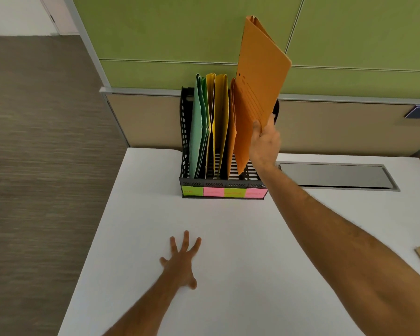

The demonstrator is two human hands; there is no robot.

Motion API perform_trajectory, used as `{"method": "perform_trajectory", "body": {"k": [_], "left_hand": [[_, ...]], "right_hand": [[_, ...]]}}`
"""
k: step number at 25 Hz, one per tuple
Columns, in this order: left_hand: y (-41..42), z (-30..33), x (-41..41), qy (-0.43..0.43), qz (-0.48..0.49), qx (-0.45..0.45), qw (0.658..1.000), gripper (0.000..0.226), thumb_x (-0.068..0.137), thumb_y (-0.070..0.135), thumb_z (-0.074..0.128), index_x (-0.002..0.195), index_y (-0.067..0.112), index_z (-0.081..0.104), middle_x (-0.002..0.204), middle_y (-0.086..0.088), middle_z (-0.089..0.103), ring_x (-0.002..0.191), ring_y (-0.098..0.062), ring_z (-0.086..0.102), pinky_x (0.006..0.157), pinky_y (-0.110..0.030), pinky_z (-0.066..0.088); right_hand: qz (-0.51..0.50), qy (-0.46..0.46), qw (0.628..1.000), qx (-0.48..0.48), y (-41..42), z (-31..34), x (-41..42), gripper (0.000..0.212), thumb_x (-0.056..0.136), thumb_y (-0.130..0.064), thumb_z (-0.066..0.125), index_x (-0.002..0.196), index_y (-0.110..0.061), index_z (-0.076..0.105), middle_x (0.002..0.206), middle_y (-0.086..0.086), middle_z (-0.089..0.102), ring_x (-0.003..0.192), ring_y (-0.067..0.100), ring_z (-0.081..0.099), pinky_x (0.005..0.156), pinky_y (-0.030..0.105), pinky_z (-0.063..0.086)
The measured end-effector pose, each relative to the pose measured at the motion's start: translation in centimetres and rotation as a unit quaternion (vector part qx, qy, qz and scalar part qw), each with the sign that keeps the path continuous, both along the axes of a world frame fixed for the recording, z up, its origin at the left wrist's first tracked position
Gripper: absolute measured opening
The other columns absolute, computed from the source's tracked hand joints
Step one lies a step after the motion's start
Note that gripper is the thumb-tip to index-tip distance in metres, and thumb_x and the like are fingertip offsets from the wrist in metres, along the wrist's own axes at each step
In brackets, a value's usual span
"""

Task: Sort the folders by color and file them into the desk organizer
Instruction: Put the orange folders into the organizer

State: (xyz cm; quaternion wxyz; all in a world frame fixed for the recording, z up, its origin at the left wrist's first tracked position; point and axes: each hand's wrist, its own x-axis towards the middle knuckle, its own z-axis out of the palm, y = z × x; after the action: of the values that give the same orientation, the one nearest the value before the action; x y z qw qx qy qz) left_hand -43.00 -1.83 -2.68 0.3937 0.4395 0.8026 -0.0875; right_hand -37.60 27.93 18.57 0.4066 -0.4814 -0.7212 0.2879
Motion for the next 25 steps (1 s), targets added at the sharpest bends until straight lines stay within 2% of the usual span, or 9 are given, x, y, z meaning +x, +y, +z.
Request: {"method": "perform_trajectory", "body": {"k": [3, 5, 6, 10, 12, 13, 15, 18, 25], "left_hand": [[-0.1, -0.1, 0.0, -0.002, 0.005, 0.001, 1.000, 0.138, 0.068, 0.032, 0.091, 0.154, 0.046, -0.015, 0.157, 0.009, -0.043, 0.146, -0.038, -0.033, 0.109, -0.079, 0.012], [-0.1, -0.3, 0.0, -0.001, 0.005, 0.002, 1.000, 0.138, 0.068, 0.032, 0.091, 0.154, 0.047, -0.015, 0.157, 0.009, -0.043, 0.146, -0.038, -0.033, 0.109, -0.078, 0.012], [-0.1, -0.3, -0.1, 0.002, 0.004, 0.004, 1.000, 0.138, 0.068, 0.032, 0.091, 0.154, 0.047, -0.015, 0.157, 0.009, -0.042, 0.147, -0.038, -0.033, 0.109, -0.078, 0.013], [-0.1, -0.6, 0.0, 0.005, 0.002, 0.011, 1.000, 0.137, 0.069, 0.034, 0.091, 0.154, 0.046, -0.015, 0.158, 0.008, -0.041, 0.147, -0.038, -0.032, 0.109, -0.078, 0.012], [-0.2, -0.9, -0.1, 0.004, 0.001, 0.015, 1.000, 0.137, 0.069, 0.035, 0.091, 0.154, 0.045, -0.015, 0.158, 0.007, -0.041, 0.147, -0.038, -0.033, 0.110, -0.078, 0.011], [-0.2, -1.0, -0.1, 0.006, 0.001, 0.018, 1.000, 0.137, 0.069, 0.035, 0.091, 0.155, 0.045, -0.015, 0.158, 0.007, -0.041, 0.147, -0.038, -0.033, 0.110, -0.078, 0.011], [-0.2, -0.8, -0.1, 0.005, 0.004, 0.021, 1.000, 0.136, 0.069, 0.034, 0.091, 0.155, 0.045, -0.014, 0.159, 0.007, -0.040, 0.147, -0.038, -0.032, 0.109, -0.078, 0.011], [-0.4, -0.6, -0.1, 0.008, 0.008, 0.029, 1.000, 0.136, 0.069, 0.032, 0.091, 0.155, 0.045, -0.013, 0.159, 0.009, -0.038, 0.148, -0.037, -0.030, 0.109, -0.078, 0.013], [-1.3, 1.2, 3.1, 0.031, -0.016, 0.067, 0.997, 0.128, 0.076, 0.036, 0.084, 0.158, 0.032, -0.013, 0.166, 0.002, -0.024, 0.154, -0.028, -0.019, 0.119, -0.062, 0.016]], "right_hand": [[0.035, -0.064, 0.997, -0.035, -0.2, -2.0, -0.2, 0.041, 0.105, -0.037, 0.037, 0.138, -0.013, 0.035, 0.126, 0.009, 0.060, 0.094, 0.021, 0.066, 0.075, 0.028, 0.056], [0.086, -0.100, 0.988, -0.085, -0.2, -3.8, 0.0, 0.035, 0.106, -0.032, 0.037, 0.135, -0.012, 0.035, 0.118, 0.006, 0.061, 0.085, 0.018, 0.065, 0.066, 0.020, 0.050], [0.120, -0.128, 0.979, -0.105, -0.2, -5.0, 0.1, 0.032, 0.106, -0.029, 0.037, 0.133, -0.012, 0.036, 0.112, 0.006, 0.062, 0.080, 0.017, 0.064, 0.062, 0.020, 0.048], [0.193, -0.285, 0.930, -0.126, -0.6, -9.9, 1.7, 0.022, 0.103, -0.017, 0.040, 0.122, -0.009, 0.048, 0.100, 0.013, 0.065, 0.081, 0.028, 0.062, 0.066, 0.036, 0.047], [0.192, -0.283, 0.930, -0.133, -1.7, -11.6, 2.9, 0.022, 0.104, -0.015, 0.037, 0.121, -0.010, 0.050, 0.094, 0.013, 0.065, 0.079, 0.030, 0.060, 0.066, 0.037, 0.046], [0.197, -0.262, 0.935, -0.133, -2.4, -12.3, 3.4, 0.026, 0.104, -0.015, 0.038, 0.126, -0.012, 0.050, 0.098, 0.013, 0.066, 0.083, 0.031, 0.062, 0.069, 0.038, 0.050], [0.210, -0.231, 0.941, -0.133, -4.1, -13.4, 4.7, 0.041, 0.102, -0.015, 0.043, 0.143, -0.015, 0.041, 0.122, 0.015, 0.066, 0.103, 0.034, 0.064, 0.088, 0.043, 0.054], [0.207, -0.257, 0.934, -0.134, -7.0, -15.3, 7.7, 0.056, 0.101, -0.022, 0.049, 0.153, -0.018, 0.030, 0.151, 0.007, 0.046, 0.134, 0.028, 0.048, 0.111, 0.040, 0.039], [0.230, -0.296, 0.916, -0.144, -15.6, -18.3, 17.9, 0.057, 0.103, -0.031, 0.044, 0.155, -0.022, 0.023, 0.163, -0.002, 0.023, 0.152, 0.016, 0.016, 0.120, 0.029, 0.016]]}}
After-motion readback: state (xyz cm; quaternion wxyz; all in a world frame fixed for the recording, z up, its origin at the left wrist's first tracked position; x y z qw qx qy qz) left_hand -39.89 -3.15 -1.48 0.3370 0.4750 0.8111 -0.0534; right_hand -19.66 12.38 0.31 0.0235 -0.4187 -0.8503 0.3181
